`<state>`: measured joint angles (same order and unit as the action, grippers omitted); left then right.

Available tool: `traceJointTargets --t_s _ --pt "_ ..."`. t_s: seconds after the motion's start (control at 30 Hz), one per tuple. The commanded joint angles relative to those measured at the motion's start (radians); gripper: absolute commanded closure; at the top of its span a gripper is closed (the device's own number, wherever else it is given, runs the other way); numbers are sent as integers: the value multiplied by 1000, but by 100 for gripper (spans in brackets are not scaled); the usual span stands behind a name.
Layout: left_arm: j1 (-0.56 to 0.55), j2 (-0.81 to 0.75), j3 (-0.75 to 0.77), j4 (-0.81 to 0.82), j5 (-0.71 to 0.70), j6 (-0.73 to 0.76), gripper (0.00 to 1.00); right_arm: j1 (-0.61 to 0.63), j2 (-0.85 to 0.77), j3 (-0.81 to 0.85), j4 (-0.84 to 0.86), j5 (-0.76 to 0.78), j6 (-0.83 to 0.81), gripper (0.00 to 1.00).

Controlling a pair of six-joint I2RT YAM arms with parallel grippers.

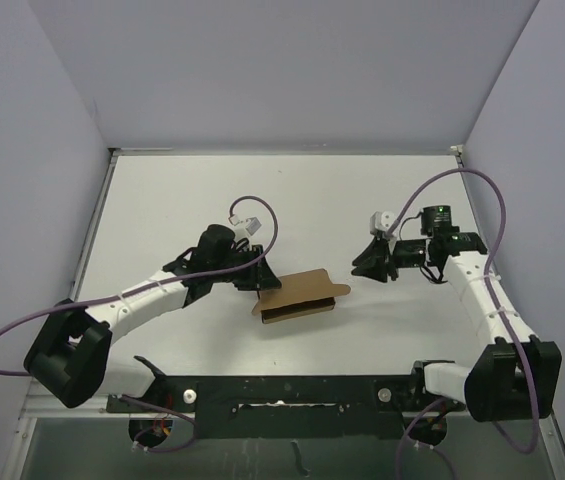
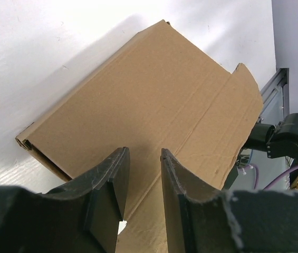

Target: Fold the paper box

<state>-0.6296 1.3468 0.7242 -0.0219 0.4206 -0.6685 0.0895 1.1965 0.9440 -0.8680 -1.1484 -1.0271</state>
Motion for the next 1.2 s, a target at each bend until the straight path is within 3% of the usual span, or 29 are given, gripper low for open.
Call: traceJointTargets --t_s 0.0,0.03,0.13,0.4,0.67,0.83,1.0,1.17 --pt "-2 16 6 53 15 16 71 -104 106 10 155 -13 313 82" --pt "-2 17 7 55 15 15 71 -112 147 15 156 7 342 89" --pt "-1 18 10 58 16 10 71 -108 304 58 96 18 369 97" --pt "5 -15 39 43 4 -4 67 -77 581 176 -70 -16 363 98" --pt "23 -261 -9 -75 -136 -23 56 -58 645 192 -96 -33 375 84" --pt "76 -364 -108 -125 -128 -60 44 -20 664 199 -96 -25 389 72" --pt "153 -404 -242 -22 -43 -146 41 8 681 198 -79 -8 411 65" --pt "185 -332 -261 102 10 -185 41 25 707 203 -69 2 426 64"
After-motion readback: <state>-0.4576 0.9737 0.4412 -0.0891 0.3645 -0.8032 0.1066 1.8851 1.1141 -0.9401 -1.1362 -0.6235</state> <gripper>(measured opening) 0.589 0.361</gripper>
